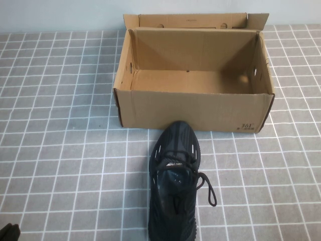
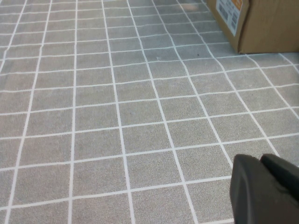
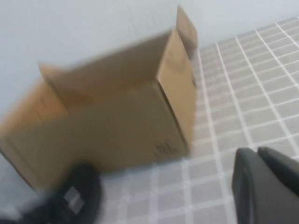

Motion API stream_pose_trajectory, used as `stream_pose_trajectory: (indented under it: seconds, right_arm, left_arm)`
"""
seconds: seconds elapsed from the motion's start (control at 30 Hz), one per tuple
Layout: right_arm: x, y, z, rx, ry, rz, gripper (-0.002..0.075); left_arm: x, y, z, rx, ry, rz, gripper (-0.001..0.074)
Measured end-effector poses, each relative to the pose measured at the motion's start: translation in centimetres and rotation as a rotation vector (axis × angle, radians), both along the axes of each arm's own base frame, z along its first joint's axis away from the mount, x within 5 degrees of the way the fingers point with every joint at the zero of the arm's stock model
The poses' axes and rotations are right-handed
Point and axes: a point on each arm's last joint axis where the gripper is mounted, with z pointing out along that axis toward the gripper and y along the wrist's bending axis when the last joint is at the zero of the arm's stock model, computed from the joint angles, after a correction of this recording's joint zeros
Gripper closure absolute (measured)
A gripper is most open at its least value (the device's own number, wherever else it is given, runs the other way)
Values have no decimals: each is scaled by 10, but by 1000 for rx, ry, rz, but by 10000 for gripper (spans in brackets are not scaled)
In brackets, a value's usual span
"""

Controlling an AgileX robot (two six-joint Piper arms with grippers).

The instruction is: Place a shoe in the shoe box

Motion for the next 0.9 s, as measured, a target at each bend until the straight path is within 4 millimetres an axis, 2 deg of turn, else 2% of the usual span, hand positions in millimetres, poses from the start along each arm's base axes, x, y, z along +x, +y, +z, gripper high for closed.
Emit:
stream_pose_trajectory:
  seconds: [0.1, 0.17, 0.3, 0.43, 0.5, 0.6, 0.7, 0.8, 0.9]
  right_arm:
    - [0, -1, 6, 236, -18, -19, 742]
    - [1, -2, 8, 333, -24, -31, 742]
    - [1, -1, 9, 424, -12, -28, 742]
    - [-2, 7, 11, 432, 46, 58, 742]
    - [-3, 14, 23, 409, 97, 127, 742]
    - [-2, 24, 52, 316, 188, 230, 742]
    - [8, 32, 75, 168, 334, 317, 742]
    - [24, 35, 92, 14, 503, 380, 742]
    - [49, 36, 104, -115, 657, 421, 742]
  left_arm:
    - [0, 0, 0, 0, 0, 0, 736]
    - [0, 0, 0, 0, 2, 0, 736]
    - [0, 0, 0, 0, 2, 0, 736]
    - [0, 0, 0, 0, 2, 0, 736]
    - [0, 0, 0, 0, 2, 0, 736]
    - [0, 0, 0, 0, 2, 0, 736]
    - [0, 0, 0, 0, 2, 0, 736]
    - [0, 0, 0, 0, 2, 0, 736]
    - [0, 0, 0, 0, 2, 0, 736]
